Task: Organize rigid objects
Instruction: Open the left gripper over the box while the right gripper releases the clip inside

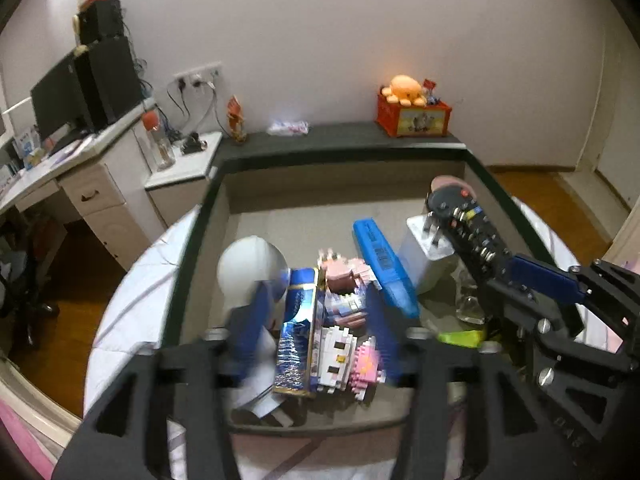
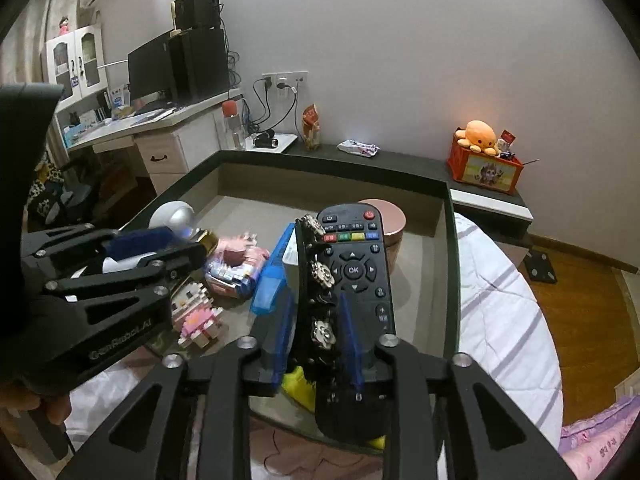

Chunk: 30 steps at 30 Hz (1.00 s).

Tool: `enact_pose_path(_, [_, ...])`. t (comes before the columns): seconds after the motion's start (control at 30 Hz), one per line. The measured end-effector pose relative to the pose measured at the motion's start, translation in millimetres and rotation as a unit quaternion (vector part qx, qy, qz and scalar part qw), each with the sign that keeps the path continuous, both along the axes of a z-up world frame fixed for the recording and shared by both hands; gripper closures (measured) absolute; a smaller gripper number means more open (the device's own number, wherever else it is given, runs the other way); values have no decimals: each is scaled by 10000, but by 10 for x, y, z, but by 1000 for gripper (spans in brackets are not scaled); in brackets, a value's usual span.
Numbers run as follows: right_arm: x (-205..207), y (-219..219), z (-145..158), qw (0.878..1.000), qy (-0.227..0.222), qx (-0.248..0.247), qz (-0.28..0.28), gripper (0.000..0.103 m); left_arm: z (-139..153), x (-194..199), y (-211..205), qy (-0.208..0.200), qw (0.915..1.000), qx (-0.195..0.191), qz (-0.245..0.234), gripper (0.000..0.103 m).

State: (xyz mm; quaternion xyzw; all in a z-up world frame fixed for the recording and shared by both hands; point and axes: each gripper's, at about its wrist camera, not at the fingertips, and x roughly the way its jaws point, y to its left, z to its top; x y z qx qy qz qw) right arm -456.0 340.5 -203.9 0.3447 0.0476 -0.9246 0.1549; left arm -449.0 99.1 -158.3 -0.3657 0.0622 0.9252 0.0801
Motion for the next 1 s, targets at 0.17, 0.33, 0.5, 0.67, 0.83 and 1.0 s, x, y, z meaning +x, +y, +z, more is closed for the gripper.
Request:
enact_pose_path(0.17, [316, 65, 350, 9984, 532, 86, -185, 24, 398, 442, -117, 761, 9968, -47, 236, 12])
enact_pose_path(0.33, [838, 112, 780, 9937, 1098, -2, -234, 20, 830, 1044, -281, 1447, 9886, 195, 358, 0])
enact_pose_path(0.5, [1398, 91, 1092, 9862, 1627, 40, -289, 0, 1112, 1519, -413, 1866, 9812, 253, 421, 0])
enact_pose_path(0.67, [1848, 112, 1316, 9811, 1898, -70, -372, 0, 1326, 1975, -525, 2076, 9768, 299, 420, 0])
enact_pose_path(0.83, [2155, 124, 1490, 9765, 2095, -139, -484, 0, 1490, 2272, -619, 2240, 9726, 496, 380, 0])
enact_pose_path(1.0, [2317, 97, 1664, 9736, 2227, -216, -455, 0, 1628, 2424, -651, 2342, 9699, 561, 355, 0])
